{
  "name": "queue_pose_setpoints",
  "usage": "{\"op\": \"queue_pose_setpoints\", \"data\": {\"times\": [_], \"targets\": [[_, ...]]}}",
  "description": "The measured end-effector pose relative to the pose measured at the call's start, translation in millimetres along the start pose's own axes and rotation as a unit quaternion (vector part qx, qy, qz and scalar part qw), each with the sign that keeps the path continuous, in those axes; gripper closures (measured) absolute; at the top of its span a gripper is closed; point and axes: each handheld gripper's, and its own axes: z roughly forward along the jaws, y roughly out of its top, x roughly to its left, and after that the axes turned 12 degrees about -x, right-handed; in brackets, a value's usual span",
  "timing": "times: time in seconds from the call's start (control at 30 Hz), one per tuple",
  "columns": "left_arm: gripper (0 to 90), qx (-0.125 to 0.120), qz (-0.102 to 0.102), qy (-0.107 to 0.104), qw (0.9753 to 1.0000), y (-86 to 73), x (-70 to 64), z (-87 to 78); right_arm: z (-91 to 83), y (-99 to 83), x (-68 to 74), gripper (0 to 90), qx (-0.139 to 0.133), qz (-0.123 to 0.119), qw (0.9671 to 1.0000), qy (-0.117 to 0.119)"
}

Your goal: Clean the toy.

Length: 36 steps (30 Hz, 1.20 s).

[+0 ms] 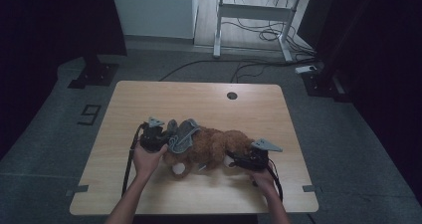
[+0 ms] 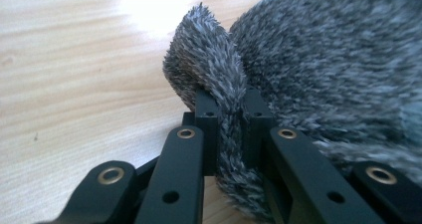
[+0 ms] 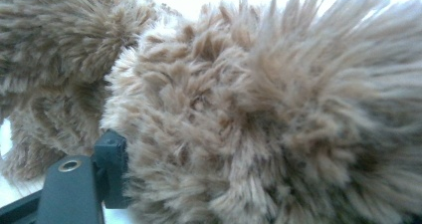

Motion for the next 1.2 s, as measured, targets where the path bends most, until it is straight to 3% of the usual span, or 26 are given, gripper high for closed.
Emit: {"op": "queue_pose_setpoints", "data": {"times": [0.2, 0.43, 0.6, 0.73, 0.87, 0.93, 1.03, 1.2], "targets": [[81.8, -0.012, 0.007, -0.003, 0.9999, 10.4, -6.3, -2.2, 0.1, 0.0, -0.4, 22.7, 0.000, 0.001, 1.0000, 0.000], [81.9, -0.035, 0.025, -0.024, 0.9988, 27.9, -25.3, -4.2, 0.2, -0.1, -0.1, 22.3, -0.001, 0.001, 1.0000, -0.002], [81.9, -0.045, 0.035, -0.056, 0.9968, 36.7, -49.3, -0.5, 0.4, -0.1, -0.2, 22.1, -0.002, 0.003, 1.0000, -0.002], [81.8, -0.052, 0.047, -0.086, 0.9938, 43.5, -75.9, 3.7, 0.4, -0.1, -0.2, 22.0, -0.002, 0.004, 1.0000, -0.002], [81.8, -0.047, 0.064, -0.105, 0.9913, 48.9, -100.3, 14.6, 0.1, -0.2, -0.4, 21.9, -0.001, 0.002, 1.0000, -0.002], [81.8, -0.037, 0.075, -0.104, 0.9911, 48.4, -111.0, 25.3, 0.1, -0.2, -0.3, 21.9, 0.000, 0.003, 1.0000, -0.002], [81.8, -0.012, 0.081, -0.102, 0.9914, 40.9, -119.9, 44.0, 0.3, -0.2, -0.8, 21.9, -0.001, 0.004, 1.0000, -0.002], [81.8, -0.007, 0.092, -0.091, 0.9915, 35.7, -124.0, 54.1, 1.1, -0.5, -2.0, 21.7, -0.002, 0.009, 1.0000, -0.004]]}}
